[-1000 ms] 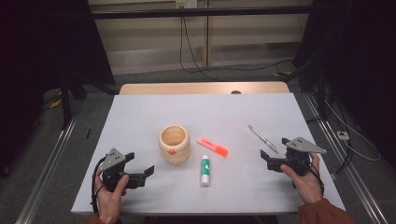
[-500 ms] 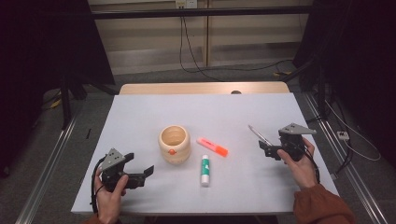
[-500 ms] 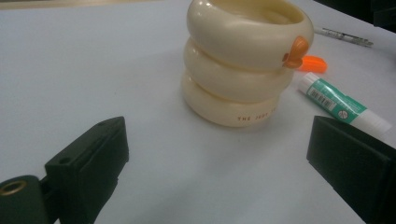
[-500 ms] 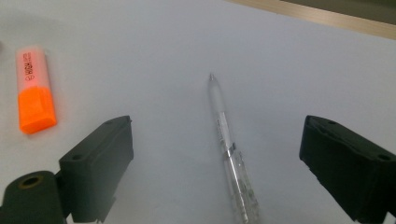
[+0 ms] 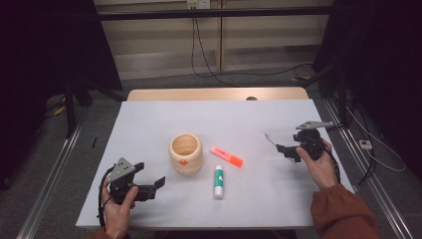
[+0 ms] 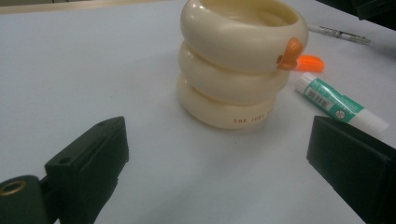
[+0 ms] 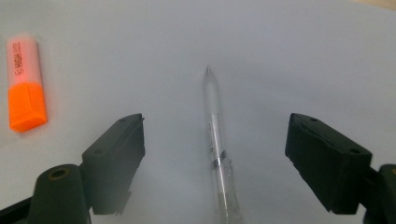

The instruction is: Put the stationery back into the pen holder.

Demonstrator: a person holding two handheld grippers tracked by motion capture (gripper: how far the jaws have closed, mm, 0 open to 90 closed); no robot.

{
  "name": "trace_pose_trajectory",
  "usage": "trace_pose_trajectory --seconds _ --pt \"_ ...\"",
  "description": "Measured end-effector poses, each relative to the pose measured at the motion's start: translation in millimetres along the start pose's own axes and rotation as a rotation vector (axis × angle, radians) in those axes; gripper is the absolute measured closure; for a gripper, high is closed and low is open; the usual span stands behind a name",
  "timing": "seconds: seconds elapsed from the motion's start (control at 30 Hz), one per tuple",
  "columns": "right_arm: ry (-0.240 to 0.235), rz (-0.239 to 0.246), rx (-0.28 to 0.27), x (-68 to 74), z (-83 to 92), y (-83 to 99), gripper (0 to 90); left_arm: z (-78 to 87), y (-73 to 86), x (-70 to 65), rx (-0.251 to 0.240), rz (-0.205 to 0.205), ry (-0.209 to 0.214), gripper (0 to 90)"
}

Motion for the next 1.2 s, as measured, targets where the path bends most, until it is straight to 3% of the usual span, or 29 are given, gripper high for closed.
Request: trace_pose_trajectory --seconds 0.1,0.23,0.57,0.77,1.2 --pt "-0.022 0.010 0.034 -5.1 -4.7 -4.2 18.5 -0.8 0.2 -0.5 0.001 0.002 0.005 5.5" --pt "-0.049 0.020 0.119 -8.2 -11.7 -8.8 20.4 -0.3 1.2 2.0 0.004 0.001 0.004 5.5" --pt "-0.064 0.073 0.244 -11.6 -25.6 -16.7 47.5 0.4 0.9 0.4 0.003 -0.003 0.007 5.5" --pt "-0.044 0.093 0.235 -8.6 -28.3 -21.5 50.3 0.7 2.9 1.8 0.005 0.005 0.008 5.5" --pt "-0.017 0.145 0.334 -7.2 -50.2 -58.7 65.1 1.2 2.9 2.3 0.010 0.004 0.007 5.5"
Point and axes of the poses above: each handheld gripper's, and its own axes: z roughly backward along the jaws, y roughly out of its underside, x roughly to its left, the point moved 1 cm from there along -z, roughly forward along the jaws, and after that the axes turned 15 degrees about x, right-handed, at the moved point
